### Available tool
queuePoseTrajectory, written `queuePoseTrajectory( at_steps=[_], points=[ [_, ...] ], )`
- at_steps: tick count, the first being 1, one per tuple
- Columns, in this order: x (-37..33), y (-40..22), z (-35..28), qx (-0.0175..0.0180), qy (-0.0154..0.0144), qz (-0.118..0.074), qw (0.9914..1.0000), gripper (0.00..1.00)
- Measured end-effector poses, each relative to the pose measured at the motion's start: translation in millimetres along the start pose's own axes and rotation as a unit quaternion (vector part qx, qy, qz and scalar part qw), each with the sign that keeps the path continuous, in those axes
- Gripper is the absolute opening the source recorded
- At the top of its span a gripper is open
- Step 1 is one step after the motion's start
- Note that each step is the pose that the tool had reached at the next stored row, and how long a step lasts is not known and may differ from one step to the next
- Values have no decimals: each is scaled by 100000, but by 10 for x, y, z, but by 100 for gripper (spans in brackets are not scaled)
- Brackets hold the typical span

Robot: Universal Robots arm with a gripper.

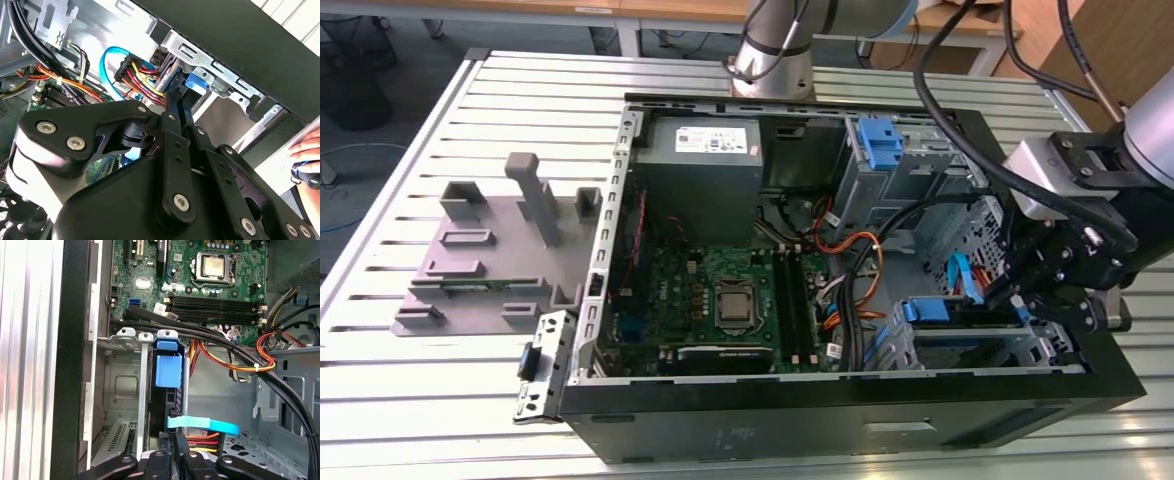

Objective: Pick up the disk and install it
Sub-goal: 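Insert the second disk wire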

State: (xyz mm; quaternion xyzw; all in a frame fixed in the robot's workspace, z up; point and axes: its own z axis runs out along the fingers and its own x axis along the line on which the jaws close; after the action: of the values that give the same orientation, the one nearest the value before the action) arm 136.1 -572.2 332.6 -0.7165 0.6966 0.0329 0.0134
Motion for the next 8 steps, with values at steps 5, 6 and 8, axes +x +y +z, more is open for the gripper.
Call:
queuePoseTrajectory(
  at_steps=[5, 6, 8],
  points=[
    [1, 2, 17, 0, 9, 8, 100000, 16],
    [1, 2, 17, -1, 12, 9, 100000, 16],
    [1, 2, 19, 1, 0, 8, 100000, 16]
  ],
)
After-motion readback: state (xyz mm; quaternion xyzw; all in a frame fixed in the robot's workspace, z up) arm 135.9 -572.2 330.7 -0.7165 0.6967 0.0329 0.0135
